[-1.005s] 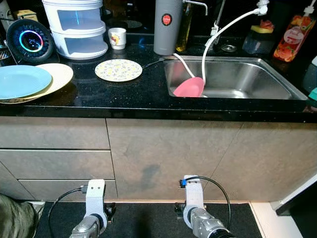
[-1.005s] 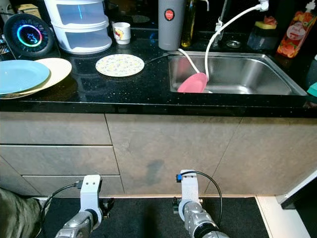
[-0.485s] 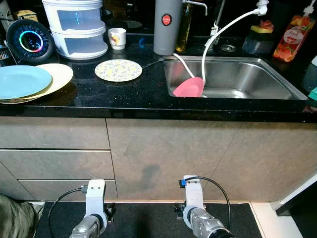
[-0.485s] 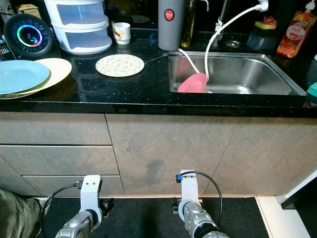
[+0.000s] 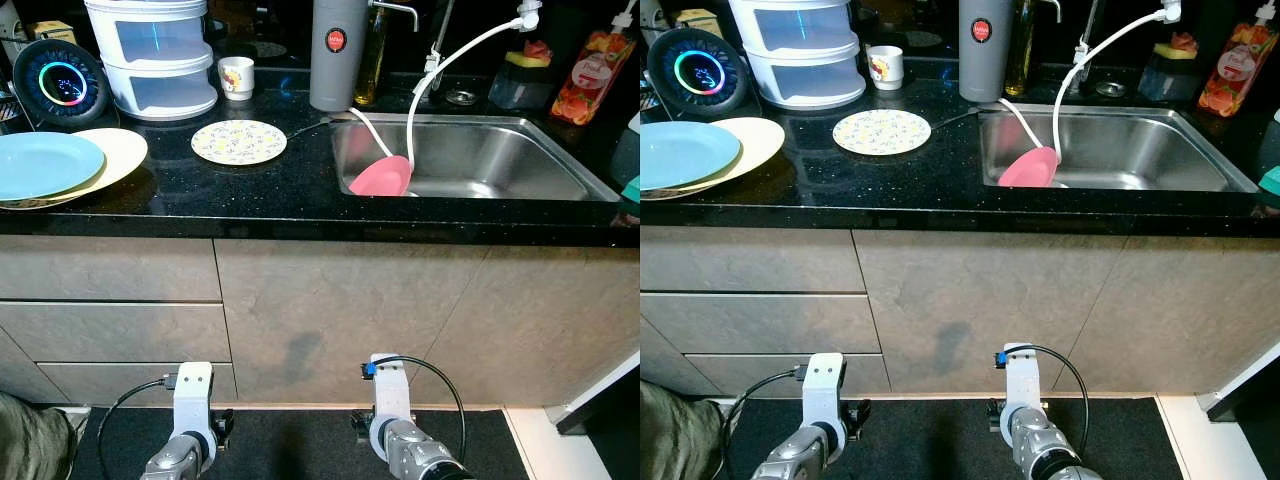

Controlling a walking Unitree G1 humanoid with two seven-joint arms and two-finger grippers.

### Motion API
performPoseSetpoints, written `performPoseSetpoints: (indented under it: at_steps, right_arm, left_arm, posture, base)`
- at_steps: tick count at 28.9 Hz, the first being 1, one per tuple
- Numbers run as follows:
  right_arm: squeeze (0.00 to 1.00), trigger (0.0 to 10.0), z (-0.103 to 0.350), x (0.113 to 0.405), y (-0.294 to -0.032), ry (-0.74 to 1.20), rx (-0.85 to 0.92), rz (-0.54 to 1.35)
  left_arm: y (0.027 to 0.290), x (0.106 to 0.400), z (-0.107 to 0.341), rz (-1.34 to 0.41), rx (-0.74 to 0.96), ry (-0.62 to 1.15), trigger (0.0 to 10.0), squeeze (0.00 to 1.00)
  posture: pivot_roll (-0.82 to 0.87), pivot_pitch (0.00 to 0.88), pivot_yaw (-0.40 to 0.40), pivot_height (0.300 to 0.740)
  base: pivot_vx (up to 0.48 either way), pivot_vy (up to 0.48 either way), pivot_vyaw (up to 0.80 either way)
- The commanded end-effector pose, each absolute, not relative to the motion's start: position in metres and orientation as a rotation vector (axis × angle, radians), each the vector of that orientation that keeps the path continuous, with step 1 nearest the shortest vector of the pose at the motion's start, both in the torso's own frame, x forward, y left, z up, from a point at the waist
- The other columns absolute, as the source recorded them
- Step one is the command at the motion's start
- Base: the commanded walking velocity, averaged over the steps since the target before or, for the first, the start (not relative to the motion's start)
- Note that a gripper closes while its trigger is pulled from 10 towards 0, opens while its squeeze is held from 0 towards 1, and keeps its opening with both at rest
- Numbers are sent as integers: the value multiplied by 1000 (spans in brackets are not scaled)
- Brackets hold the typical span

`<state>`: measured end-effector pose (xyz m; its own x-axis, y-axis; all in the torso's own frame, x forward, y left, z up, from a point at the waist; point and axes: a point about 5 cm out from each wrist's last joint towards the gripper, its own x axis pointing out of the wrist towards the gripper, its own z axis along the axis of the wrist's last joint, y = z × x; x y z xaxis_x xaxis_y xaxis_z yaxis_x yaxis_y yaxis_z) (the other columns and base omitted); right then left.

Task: Kitchen organization

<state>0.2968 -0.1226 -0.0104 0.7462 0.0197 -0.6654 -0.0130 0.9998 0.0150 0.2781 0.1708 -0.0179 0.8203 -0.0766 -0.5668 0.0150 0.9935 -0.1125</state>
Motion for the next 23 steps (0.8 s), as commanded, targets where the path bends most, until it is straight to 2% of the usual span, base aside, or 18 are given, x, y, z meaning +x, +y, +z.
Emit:
performPoseSetpoints:
  at_steps: [1,23]
  right_arm:
    - [0,10000,-18,289,-124,767,21,8]
    - [0,10000,-16,291,-124,764,33,-5]
  left_arm:
    - [168,270,-26,-52,-107,649,10000,0]
    - [167,273,-24,-76,-81,652,10000,0]
  posture:
    - [21,107,-28,740]
    - [46,123,-12,740]
  base:
    - [0,0,0]
    - [0,0,0]
